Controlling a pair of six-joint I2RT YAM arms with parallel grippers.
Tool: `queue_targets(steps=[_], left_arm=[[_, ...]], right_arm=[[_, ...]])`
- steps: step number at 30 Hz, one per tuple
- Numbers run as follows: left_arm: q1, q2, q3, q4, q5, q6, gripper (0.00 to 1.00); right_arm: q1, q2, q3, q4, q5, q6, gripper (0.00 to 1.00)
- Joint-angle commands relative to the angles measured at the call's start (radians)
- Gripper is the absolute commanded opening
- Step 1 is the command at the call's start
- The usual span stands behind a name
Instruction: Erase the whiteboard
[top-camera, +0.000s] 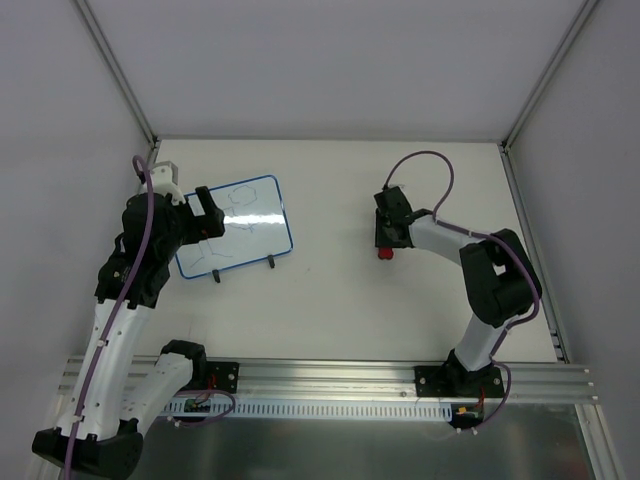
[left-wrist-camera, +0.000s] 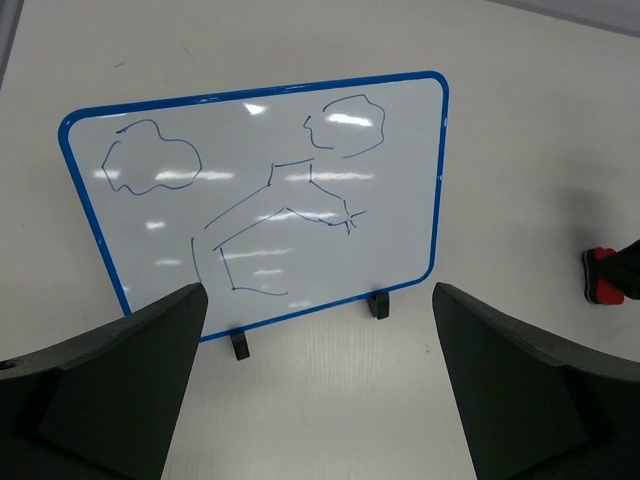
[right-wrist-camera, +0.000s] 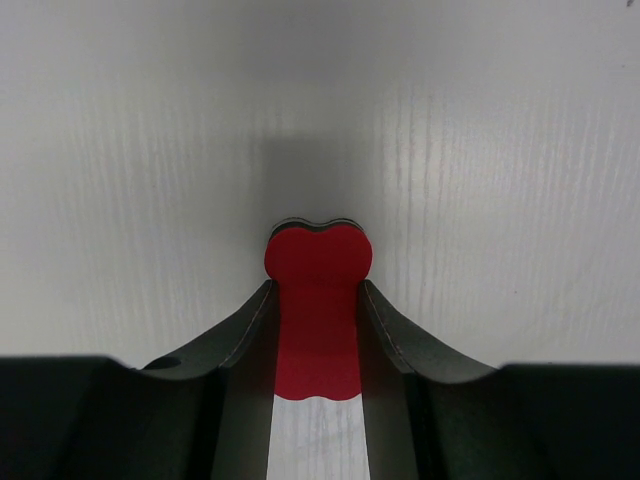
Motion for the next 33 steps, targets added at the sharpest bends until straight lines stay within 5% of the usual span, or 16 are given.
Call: queue_targets(steps=[1, 8, 16, 27, 33], left_arm=[[0.029, 0.026, -0.02, 0.026, -0.006, -0.038, 0.99], [0.217, 0.253, 0.081, 0.087, 0.189, 0.071, 0.96], [0.423, 0.494, 0.308, 0.086, 0.641, 0.384, 0.98], [0.435, 0.726, 0.445, 0.081, 0.9, 0.687, 0.92], [0.434, 0.85, 0.508, 0.075, 0.958, 0.643, 0.9]], right_arm=[[0.03, -0.083, -0.005, -0.005, -0.011, -0.049, 0.08], [0.079, -0.172, -0.004, -0.004, -0.195, -0.227, 0.06], [0.145, -0.258, -0.004, -0.02, -0.356, -0.389, 0.04], [0.283, -0.336, -0.001, -0.051, -0.373, -0.425, 0.04], [0.351, -0.333, 0.025, -0.089, -0.359, -0.44, 0.05]])
